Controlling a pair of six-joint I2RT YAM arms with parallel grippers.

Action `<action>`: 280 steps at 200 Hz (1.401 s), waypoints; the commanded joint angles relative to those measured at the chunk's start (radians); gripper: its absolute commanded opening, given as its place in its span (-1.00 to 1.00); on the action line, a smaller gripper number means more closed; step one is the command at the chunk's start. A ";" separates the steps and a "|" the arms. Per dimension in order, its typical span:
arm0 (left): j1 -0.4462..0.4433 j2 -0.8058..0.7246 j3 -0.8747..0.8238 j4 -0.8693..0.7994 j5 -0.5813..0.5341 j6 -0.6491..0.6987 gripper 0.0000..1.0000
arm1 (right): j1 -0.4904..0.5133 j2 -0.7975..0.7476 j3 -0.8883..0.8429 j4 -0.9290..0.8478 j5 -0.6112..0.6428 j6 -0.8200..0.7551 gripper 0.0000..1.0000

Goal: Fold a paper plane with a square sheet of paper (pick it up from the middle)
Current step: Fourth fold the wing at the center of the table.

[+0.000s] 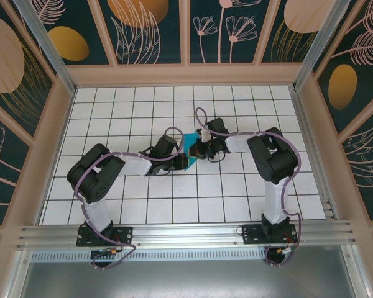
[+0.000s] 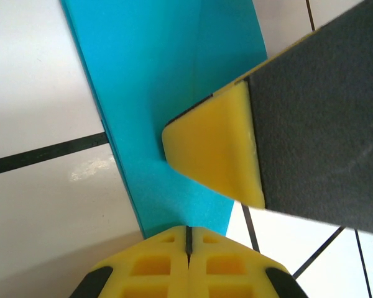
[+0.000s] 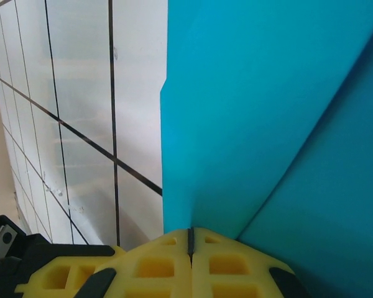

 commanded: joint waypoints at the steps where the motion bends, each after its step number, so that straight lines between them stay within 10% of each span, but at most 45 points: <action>1: -0.003 0.034 -0.053 -0.173 0.003 0.026 -1.00 | -0.075 0.073 0.063 -0.005 0.125 -0.031 -0.91; 138: -0.002 0.047 -0.038 -0.169 0.038 0.031 -1.00 | -0.182 0.175 0.333 -0.108 0.194 -0.066 -0.90; 280: -0.003 -0.015 0.026 -0.119 -0.002 0.014 -0.99 | -0.026 0.032 0.136 -0.014 0.102 -0.020 -0.89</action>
